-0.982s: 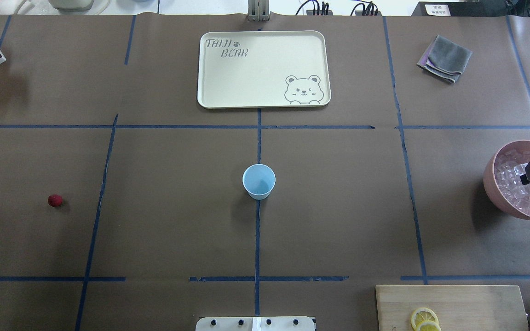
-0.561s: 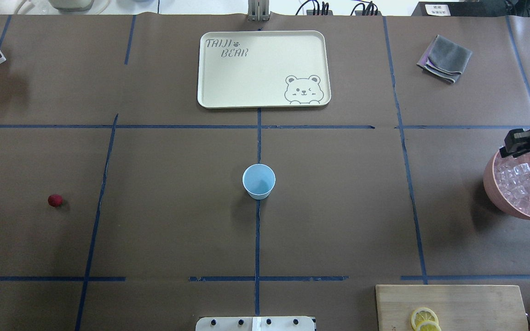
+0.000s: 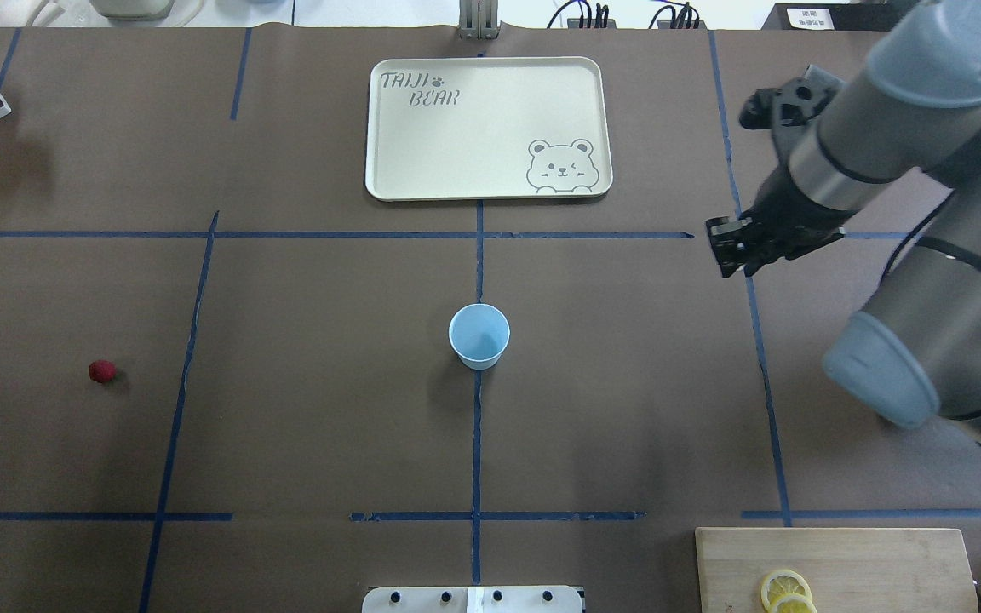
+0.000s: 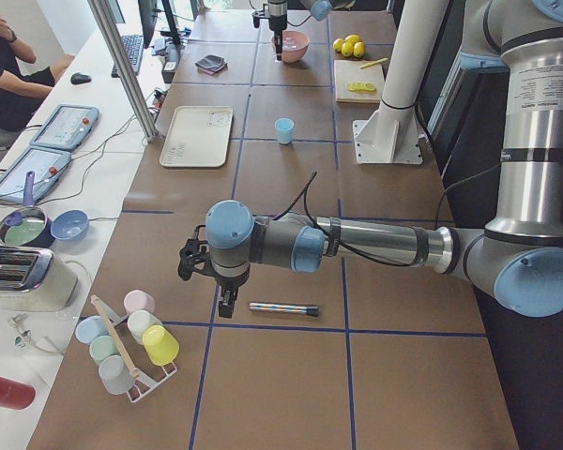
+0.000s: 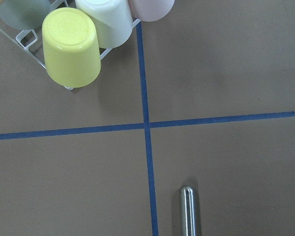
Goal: Mash ice and strawberries in cup
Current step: 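Lift the ice cube and carry it over the light-blue cup, then open the right gripper to drop the ice cube into the cup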
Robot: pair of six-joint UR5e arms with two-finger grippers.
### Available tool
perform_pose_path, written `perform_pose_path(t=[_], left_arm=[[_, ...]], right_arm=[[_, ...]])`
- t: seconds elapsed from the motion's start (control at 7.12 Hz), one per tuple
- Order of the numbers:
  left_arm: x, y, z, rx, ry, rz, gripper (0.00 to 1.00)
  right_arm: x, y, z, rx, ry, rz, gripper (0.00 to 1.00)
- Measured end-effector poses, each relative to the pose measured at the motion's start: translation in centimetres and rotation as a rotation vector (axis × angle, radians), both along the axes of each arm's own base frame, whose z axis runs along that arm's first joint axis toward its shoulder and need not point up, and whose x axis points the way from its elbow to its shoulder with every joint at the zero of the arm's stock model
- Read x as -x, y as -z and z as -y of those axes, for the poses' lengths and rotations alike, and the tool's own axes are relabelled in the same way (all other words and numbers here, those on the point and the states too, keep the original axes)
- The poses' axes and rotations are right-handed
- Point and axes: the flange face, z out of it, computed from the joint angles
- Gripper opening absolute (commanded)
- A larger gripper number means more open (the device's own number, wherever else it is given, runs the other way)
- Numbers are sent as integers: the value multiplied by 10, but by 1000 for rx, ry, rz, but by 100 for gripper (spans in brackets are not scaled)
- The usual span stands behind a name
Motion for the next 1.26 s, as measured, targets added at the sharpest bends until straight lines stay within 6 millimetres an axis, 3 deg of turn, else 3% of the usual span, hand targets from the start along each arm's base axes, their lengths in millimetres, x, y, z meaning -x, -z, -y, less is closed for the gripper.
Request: perform_pose_path(t=[0.28,0.56,0.7,0.98,1.12,1.26], left_arm=[[0,1,1,0,1,1,100],[0,1,1,-1,1,3,100],[0,1,1,-1,2,3,100],[1,5,0,-8,3,3,100],[0,7,-1,-11,3,3,100],[0,8,-1,-11,2,3,100]], right_arm=[[100,75,-8,16,-7,5,0],[182,123,-11,24,6,-29,0],[207,130,-15,30,12,-50,0],[225,130,-21,36,22,-68,3],[228,129,-22,38,25,-71,12],[229,127,-22,40,27,-74,28]])
